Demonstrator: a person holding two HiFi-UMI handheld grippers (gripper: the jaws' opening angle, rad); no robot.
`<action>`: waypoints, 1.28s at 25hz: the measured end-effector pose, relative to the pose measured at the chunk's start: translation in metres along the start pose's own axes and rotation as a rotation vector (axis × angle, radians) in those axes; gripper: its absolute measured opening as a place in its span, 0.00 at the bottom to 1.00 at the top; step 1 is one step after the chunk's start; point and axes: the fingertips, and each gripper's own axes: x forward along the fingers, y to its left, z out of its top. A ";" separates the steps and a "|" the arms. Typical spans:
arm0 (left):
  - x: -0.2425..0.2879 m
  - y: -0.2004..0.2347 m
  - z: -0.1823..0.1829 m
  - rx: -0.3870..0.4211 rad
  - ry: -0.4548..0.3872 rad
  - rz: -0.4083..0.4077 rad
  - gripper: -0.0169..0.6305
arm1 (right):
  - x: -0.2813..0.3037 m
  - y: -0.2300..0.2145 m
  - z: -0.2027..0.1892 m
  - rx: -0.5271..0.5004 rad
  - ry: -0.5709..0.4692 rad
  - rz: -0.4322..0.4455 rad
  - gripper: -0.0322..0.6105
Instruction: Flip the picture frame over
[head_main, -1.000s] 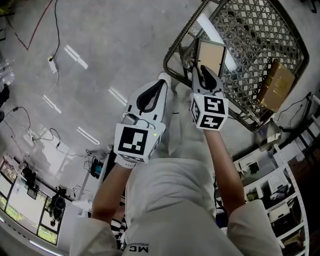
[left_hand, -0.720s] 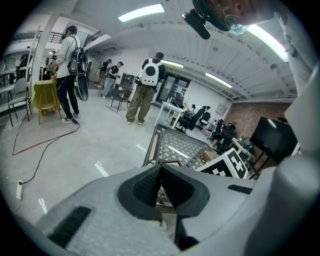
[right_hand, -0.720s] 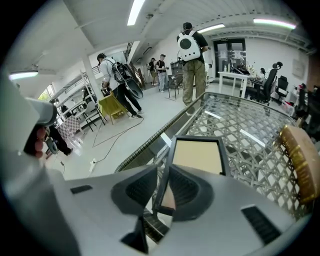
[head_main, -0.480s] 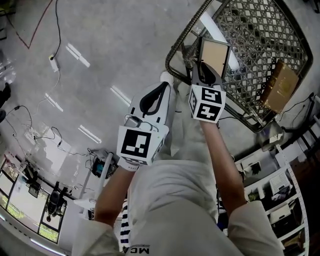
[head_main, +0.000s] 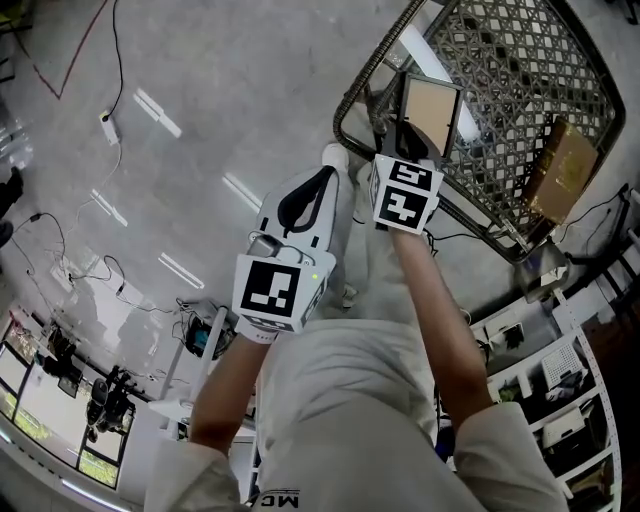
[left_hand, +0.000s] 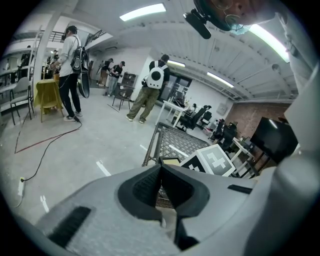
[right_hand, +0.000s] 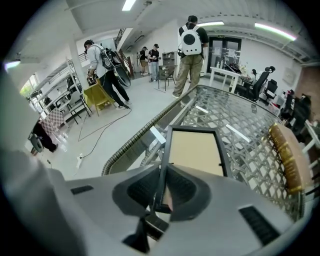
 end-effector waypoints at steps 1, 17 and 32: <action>-0.001 0.000 0.001 0.001 -0.001 0.000 0.06 | 0.000 -0.002 -0.001 0.009 0.004 -0.004 0.15; -0.007 0.000 0.004 0.012 -0.008 -0.006 0.06 | -0.011 -0.004 -0.002 0.090 0.017 0.105 0.14; 0.002 -0.012 0.005 0.027 -0.005 -0.031 0.06 | -0.029 0.001 0.010 0.201 -0.011 0.311 0.13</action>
